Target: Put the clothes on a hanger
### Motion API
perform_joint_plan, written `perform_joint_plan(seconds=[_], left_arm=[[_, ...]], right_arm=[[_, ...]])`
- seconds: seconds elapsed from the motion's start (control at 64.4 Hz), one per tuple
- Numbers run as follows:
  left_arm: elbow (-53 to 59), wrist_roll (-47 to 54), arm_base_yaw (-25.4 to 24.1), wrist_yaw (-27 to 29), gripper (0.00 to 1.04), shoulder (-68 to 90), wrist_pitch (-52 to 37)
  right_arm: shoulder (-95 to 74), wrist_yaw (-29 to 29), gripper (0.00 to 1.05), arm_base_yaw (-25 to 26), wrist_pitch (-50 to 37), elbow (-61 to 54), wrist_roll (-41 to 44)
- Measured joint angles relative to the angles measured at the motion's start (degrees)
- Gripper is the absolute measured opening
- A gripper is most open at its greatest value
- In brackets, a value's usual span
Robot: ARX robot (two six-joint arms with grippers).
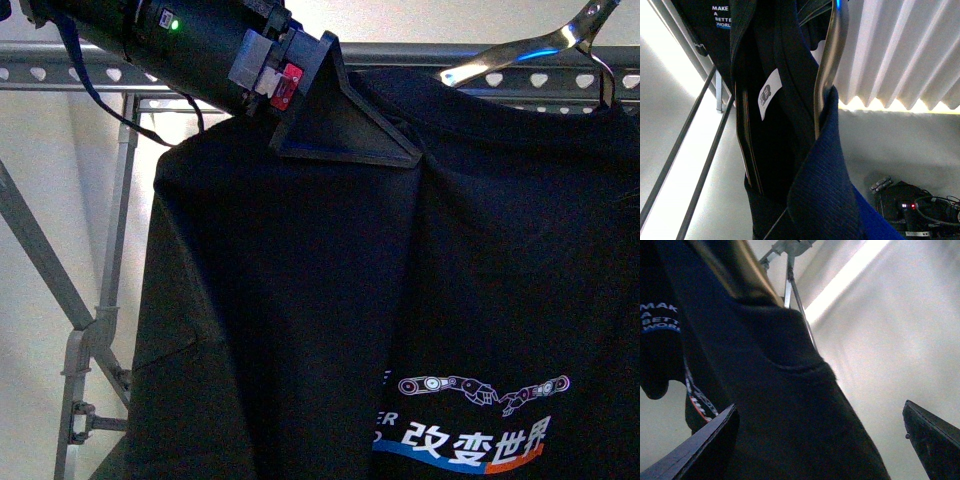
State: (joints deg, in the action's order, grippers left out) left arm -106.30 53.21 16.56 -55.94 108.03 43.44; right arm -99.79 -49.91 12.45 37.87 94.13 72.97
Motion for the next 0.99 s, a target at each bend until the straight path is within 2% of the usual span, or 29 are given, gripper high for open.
perform_joint_plan(seconds=[0.481, 0.699, 0.745, 0.807, 0.916, 0.932, 0.963, 0.978, 0.994], left_arm=[[0.00, 0.00, 0.00, 0.00, 0.05, 0.00, 0.00], [0.00, 0.04, 0.00, 0.02, 0.05, 0.00, 0.00], [0.00, 0.20, 0.00, 0.09, 0.05, 0.00, 0.00], [0.00, 0.26, 0.00, -0.20, 0.17, 0.00, 0.00], [-0.17, 0.33, 0.00, -0.24, 0.19, 0.00, -0.11], [0.24, -2.25, -0.04, -1.92, 0.28, -0.20, -3.04], [0.24, -2.25, -0.04, -1.92, 0.28, -0.20, -3.04], [1.20, -2.25, -0.13, -2.64, 0.41, -0.61, -5.31], [1.20, -2.25, -0.13, -2.64, 0.41, -0.61, -5.31]], right_arm=[[-9.51, 1.14, 0.96, 0.15, -1.49, 8.90, -5.01], [-9.38, -0.52, 0.52, 1.18, -2.12, 8.39, -5.92], [-8.87, -1.05, 0.45, 1.51, -2.14, 7.43, -5.57], [-7.74, -1.25, 0.32, 2.16, -2.25, 5.18, -4.04], [-6.60, -1.25, 0.17, 2.95, -3.63, 2.25, -1.22], [-6.40, -1.31, 0.15, 3.08, -3.96, 1.70, -1.01], [-6.14, -1.51, 0.11, 3.26, -4.79, 0.98, -0.61], [-6.05, -1.60, 0.10, 3.32, -5.03, 0.79, -0.57], [-5.95, -1.73, 0.08, 3.45, -5.64, 0.35, -0.37]])
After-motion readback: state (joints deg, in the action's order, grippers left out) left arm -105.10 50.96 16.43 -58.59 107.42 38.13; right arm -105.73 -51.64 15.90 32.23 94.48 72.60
